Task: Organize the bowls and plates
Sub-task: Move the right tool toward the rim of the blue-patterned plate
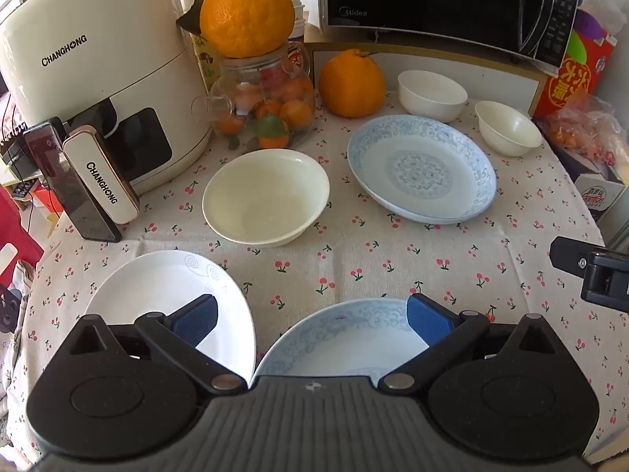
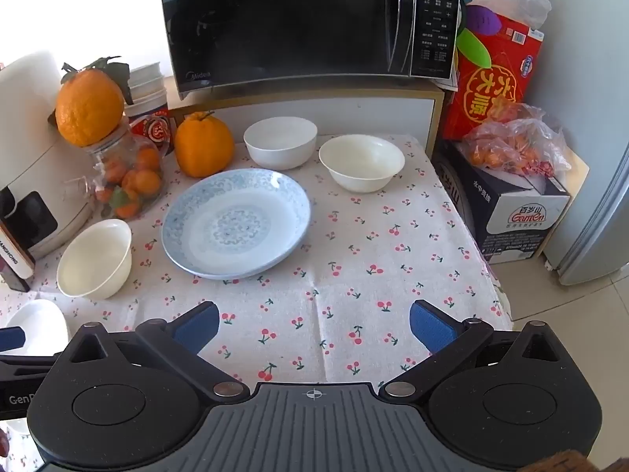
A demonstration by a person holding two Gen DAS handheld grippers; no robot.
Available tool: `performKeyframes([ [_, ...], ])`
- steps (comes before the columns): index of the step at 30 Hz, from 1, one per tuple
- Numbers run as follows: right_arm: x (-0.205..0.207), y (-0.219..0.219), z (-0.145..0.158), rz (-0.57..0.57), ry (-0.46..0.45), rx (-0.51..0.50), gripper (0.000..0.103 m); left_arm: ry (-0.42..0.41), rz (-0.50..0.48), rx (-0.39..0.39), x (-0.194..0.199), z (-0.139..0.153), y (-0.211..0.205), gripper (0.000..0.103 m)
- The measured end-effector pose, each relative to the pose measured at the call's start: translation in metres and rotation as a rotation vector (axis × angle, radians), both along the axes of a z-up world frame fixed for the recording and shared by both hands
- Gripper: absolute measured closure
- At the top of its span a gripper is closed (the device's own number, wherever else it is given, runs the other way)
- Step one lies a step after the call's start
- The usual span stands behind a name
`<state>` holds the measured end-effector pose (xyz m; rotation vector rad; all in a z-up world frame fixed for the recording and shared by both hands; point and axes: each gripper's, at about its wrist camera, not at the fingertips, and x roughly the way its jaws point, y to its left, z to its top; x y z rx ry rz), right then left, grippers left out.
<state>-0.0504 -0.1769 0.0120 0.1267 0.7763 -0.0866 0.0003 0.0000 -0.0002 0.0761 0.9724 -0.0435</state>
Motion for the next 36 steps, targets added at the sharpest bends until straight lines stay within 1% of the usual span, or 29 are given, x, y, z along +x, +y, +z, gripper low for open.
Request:
performKeyframes([
  [3,0.0,-0.001,-0.001,-0.003,0.006,0.002,0.0,0.02,-0.001,-0.009,0.003,-0.002,0.001,0.0],
  [4,0.001,-0.001,-0.002,-0.004,0.009,0.003,0.0,0.039,0.002,-0.006,0.011,0.001,0.001,0.0],
  [5,0.003,0.001,-0.001,0.0,0.016,-0.007,0.0,0.008,0.002,-0.002,0.007,0.003,0.0,0.0],
  [8,0.002,0.001,0.0,0.002,0.014,-0.006,0.0,-0.016,0.003,-0.003,0.002,0.002,0.001,0.0],
  [36,0.004,0.0,-0.005,-0.019,0.02,0.0,0.0,-0.036,0.023,-0.012,0.003,0.004,0.002,0.0],
])
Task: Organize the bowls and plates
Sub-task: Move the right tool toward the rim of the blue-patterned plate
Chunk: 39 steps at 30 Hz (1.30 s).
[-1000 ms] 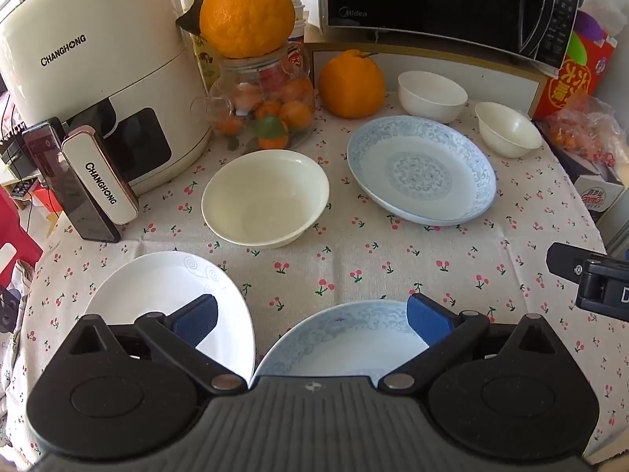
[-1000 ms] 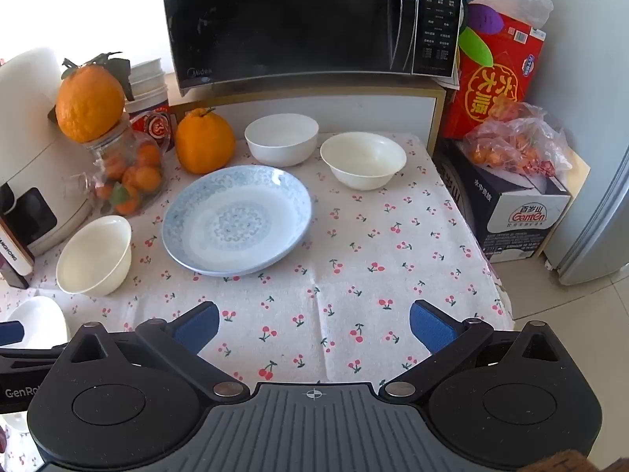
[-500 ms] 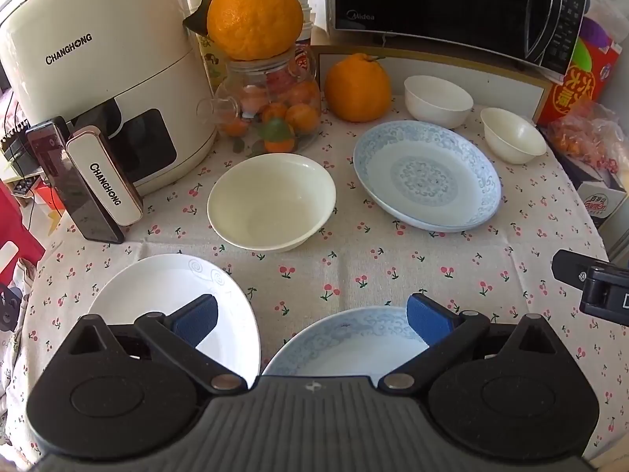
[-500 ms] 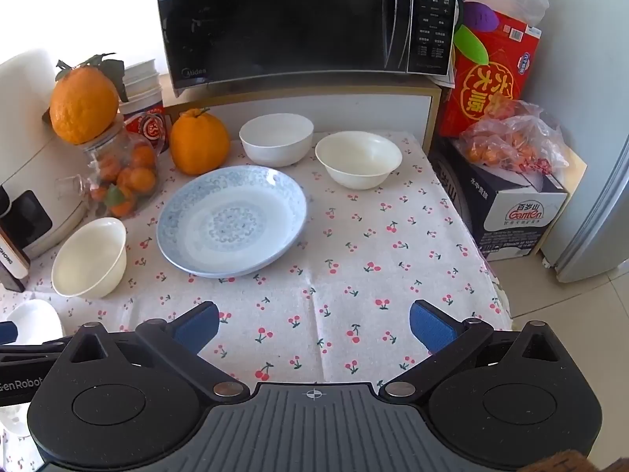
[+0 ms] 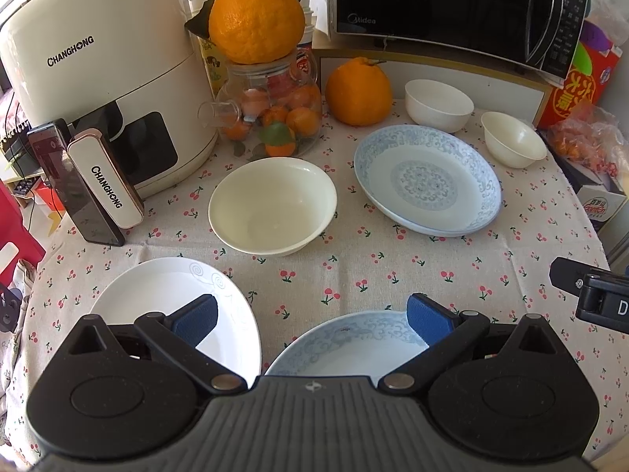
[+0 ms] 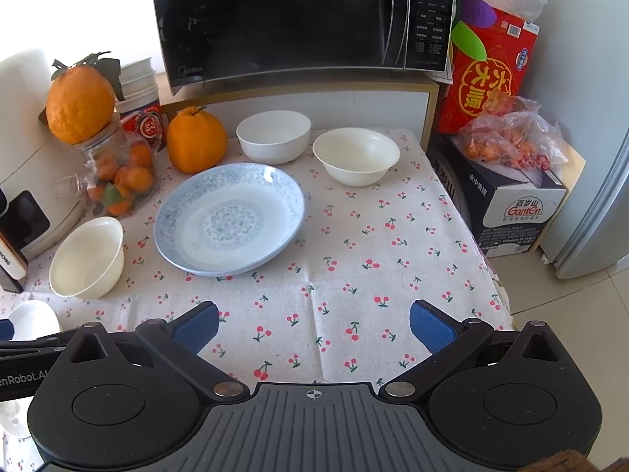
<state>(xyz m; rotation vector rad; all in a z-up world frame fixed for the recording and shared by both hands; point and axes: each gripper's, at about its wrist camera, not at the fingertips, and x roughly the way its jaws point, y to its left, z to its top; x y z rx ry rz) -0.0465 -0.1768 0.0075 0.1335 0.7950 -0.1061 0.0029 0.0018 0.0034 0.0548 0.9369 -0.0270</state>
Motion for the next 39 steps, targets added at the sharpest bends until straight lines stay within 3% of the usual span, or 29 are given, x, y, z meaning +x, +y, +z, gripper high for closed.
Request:
performKeyframes([
  [39,-0.0016,-0.0015,-0.0002,0.004,-0.005,0.0,0.0,-0.015,-0.002,-0.006,0.0011,0.006,-0.0039,0.0],
])
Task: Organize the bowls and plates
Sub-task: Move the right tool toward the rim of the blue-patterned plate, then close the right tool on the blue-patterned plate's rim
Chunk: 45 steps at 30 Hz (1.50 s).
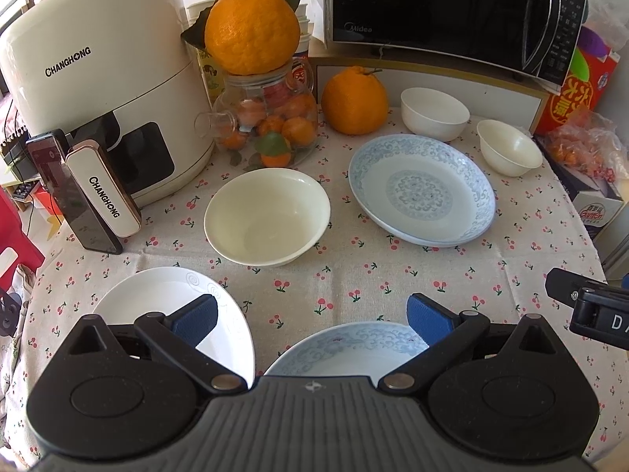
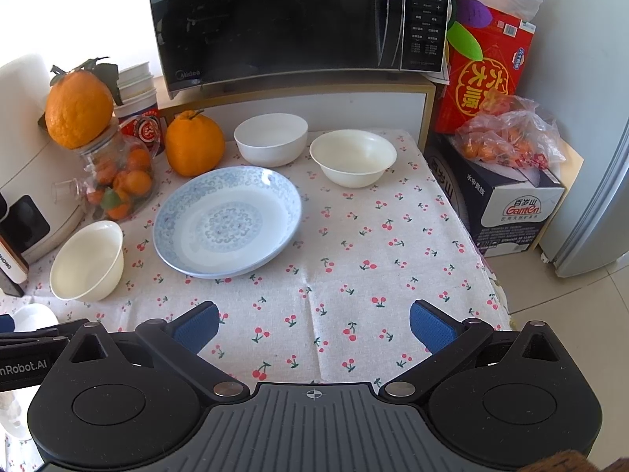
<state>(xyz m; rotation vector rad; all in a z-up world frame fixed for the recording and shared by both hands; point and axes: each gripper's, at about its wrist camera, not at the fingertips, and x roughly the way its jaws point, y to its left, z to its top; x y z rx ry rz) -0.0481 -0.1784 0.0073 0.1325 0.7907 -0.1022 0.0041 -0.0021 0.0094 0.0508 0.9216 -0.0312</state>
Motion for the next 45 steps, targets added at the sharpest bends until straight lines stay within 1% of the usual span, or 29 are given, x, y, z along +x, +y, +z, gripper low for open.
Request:
performKeyframes([
  [6,-0.001,-0.005,0.004,-0.014,-0.012,0.012,0.0,-0.006,-0.004,-0.01,0.002,0.005,-0.006,0.0],
  [12,0.003,-0.014,0.012,-0.059,-0.026,0.022,0.0,-0.018,-0.019,-0.015,0.007,0.015,-0.011,0.0],
  [15,0.011,-0.022,0.022,-0.087,-0.028,0.043,0.0,-0.032,-0.041,-0.003,0.014,0.022,-0.016,0.0],
  [18,0.019,-0.028,0.034,-0.106,-0.048,0.057,0.0,-0.036,-0.061,0.007,0.02,0.026,-0.02,0.0],
  [22,0.03,-0.028,0.046,-0.099,-0.068,0.07,0.0,-0.042,-0.09,0.015,0.03,0.027,-0.024,0.0],
  [25,0.043,-0.027,0.046,-0.092,-0.082,0.094,0.0,-0.049,-0.123,-0.033,0.041,0.02,-0.023,0.0],
  [27,0.053,-0.028,0.04,-0.088,-0.09,0.117,0.0,-0.046,-0.156,-0.095,0.05,0.012,-0.018,0.0],
  [30,0.069,-0.034,0.021,-0.089,-0.086,0.163,0.0,-0.013,-0.202,-0.193,0.068,0.0,-0.012,0.002],
  [31,0.075,-0.037,0.014,-0.09,-0.076,0.188,0.0,-0.02,-0.216,-0.237,0.077,-0.005,-0.009,0.005],
  [33,0.088,-0.045,-0.001,-0.101,-0.043,0.264,0.0,-0.038,-0.216,-0.288,0.089,-0.012,-0.006,0.01],
  [35,0.1,-0.055,-0.016,-0.131,-0.016,0.359,0.0,-0.054,-0.23,-0.328,0.1,-0.019,-0.005,0.018],
  [37,0.109,-0.064,-0.029,-0.16,-0.003,0.472,0.001,-0.069,-0.244,-0.36,0.108,-0.026,-0.008,0.029],
  [38,0.113,-0.068,-0.035,-0.171,0.0,0.526,0.002,-0.077,-0.251,-0.368,0.111,-0.029,-0.01,0.031],
  [39,0.116,-0.071,-0.042,-0.181,0.002,0.578,0.005,-0.085,-0.258,-0.369,0.113,-0.032,-0.013,0.036],
  [40,0.119,-0.073,-0.049,-0.19,0.012,0.62,0.012,-0.091,-0.26,-0.364,0.115,-0.035,-0.015,0.042],
  [41,0.122,-0.074,-0.055,-0.192,0.021,0.656,0.016,-0.094,-0.257,-0.355,0.118,-0.038,-0.016,0.044],
  [42,0.124,-0.074,-0.06,-0.195,0.029,0.686,0.023,-0.093,-0.253,-0.349,0.121,-0.041,-0.017,0.048],
  [43,0.125,-0.075,-0.064,-0.199,0.035,0.705,0.03,-0.085,-0.251,-0.346,0.127,-0.046,-0.015,0.052],
  [45,0.129,-0.077,-0.07,-0.21,0.041,0.727,0.035,-0.067,-0.244,-0.356,0.133,-0.052,-0.013,0.058],
])
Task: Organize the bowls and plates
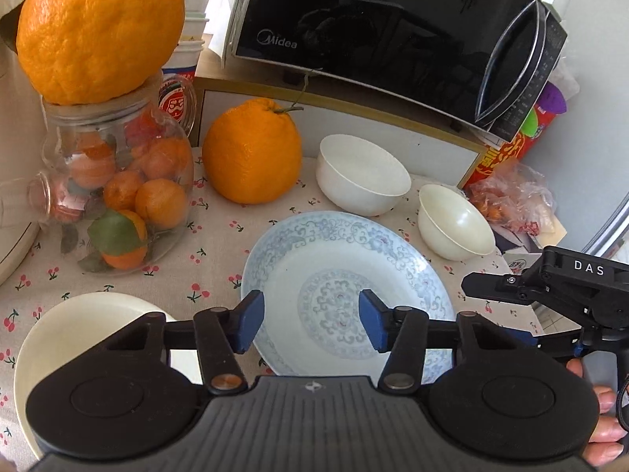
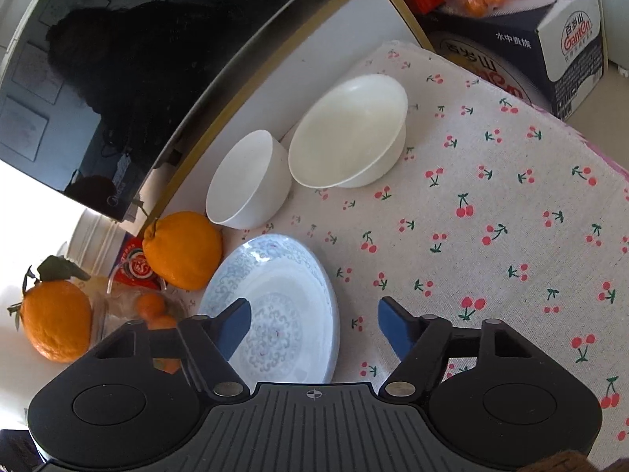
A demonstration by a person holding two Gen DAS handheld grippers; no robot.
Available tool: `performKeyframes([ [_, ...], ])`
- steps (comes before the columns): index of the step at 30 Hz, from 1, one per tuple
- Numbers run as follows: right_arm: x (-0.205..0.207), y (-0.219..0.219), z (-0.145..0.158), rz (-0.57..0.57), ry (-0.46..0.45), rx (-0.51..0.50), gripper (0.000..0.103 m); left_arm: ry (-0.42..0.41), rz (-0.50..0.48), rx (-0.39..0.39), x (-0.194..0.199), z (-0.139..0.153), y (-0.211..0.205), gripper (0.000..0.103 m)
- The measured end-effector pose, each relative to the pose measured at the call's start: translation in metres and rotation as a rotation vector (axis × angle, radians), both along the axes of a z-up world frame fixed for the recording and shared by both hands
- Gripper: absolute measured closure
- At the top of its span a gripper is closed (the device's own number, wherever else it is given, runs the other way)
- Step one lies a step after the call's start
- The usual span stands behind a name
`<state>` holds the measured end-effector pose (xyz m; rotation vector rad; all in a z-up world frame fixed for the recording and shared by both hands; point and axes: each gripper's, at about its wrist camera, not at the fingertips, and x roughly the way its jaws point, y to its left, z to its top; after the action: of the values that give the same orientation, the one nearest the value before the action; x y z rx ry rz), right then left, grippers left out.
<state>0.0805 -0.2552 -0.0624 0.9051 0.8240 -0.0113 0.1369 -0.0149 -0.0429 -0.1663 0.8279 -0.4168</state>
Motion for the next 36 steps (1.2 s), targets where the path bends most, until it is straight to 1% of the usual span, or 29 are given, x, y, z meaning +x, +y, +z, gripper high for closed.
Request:
performKeyframes([
  [2,0.003,0.0,-0.003,-0.003,0.001,-0.005,0.043,0.012,0.007,-0.021,0.004,-0.004,0.004,0.062],
  [4,0.006,0.0,-0.005,-0.001,0.003,-0.009,0.053,0.017,0.008,-0.037,0.006,-0.005,0.008,0.067],
  [5,0.008,-0.001,-0.008,-0.002,0.006,-0.003,0.055,0.02,0.009,-0.033,0.007,-0.006,0.009,0.068],
  [7,0.009,-0.002,-0.012,-0.009,0.014,0.016,0.06,0.019,0.012,-0.019,0.009,-0.009,0.01,0.075],
  [11,0.013,0.0,-0.019,-0.009,0.027,0.037,0.064,0.021,0.014,0.01,0.01,-0.014,0.008,0.084],
  [13,0.014,0.003,-0.021,-0.003,0.027,0.044,0.067,0.024,0.016,0.018,0.01,-0.017,0.009,0.09],
  [14,0.015,0.004,-0.022,0.003,0.029,0.045,0.069,0.025,0.017,0.022,0.011,-0.018,0.009,0.091],
  [17,0.018,0.008,-0.024,0.019,0.034,0.035,0.079,0.037,0.019,0.026,0.011,-0.021,0.01,0.096],
  [18,0.019,0.01,-0.025,0.024,0.038,0.029,0.086,0.04,0.015,0.025,0.011,-0.022,0.009,0.098],
  [19,0.019,0.01,-0.027,0.023,0.043,0.025,0.091,0.041,0.008,0.022,0.01,-0.022,0.009,0.1],
  [21,0.018,0.011,-0.027,0.025,0.046,0.014,0.095,0.032,-0.016,0.023,0.007,-0.022,0.005,0.102],
  [22,0.018,0.012,-0.026,0.03,0.045,-0.002,0.096,0.026,-0.03,0.026,0.006,-0.021,0.003,0.102],
  [24,0.017,0.014,-0.023,0.046,0.039,-0.037,0.096,0.011,-0.052,0.041,0.002,-0.019,-0.003,0.102],
  [27,0.015,0.013,-0.021,0.055,0.034,-0.06,0.096,-0.007,-0.035,0.062,0.0,-0.016,-0.004,0.101],
  [28,0.014,0.012,-0.02,0.052,0.032,-0.059,0.096,-0.01,-0.025,0.053,0.001,-0.015,-0.002,0.098],
  [29,0.013,0.011,-0.02,0.049,0.03,-0.06,0.096,-0.012,-0.011,0.045,0.002,-0.015,0.0,0.093],
  [30,0.012,0.01,-0.019,0.045,0.027,-0.06,0.097,-0.017,0.015,0.037,0.003,-0.014,0.004,0.083],
  [31,0.012,0.009,-0.019,0.041,0.026,-0.059,0.097,-0.022,0.031,0.027,0.004,-0.014,0.006,0.076],
  [34,0.01,0.007,-0.017,0.027,0.022,-0.054,0.097,-0.012,0.043,0.001,0.007,-0.015,0.008,0.072],
  [36,0.01,0.006,-0.018,0.016,0.022,-0.039,0.092,-0.017,0.045,0.003,0.008,-0.017,0.006,0.072],
])
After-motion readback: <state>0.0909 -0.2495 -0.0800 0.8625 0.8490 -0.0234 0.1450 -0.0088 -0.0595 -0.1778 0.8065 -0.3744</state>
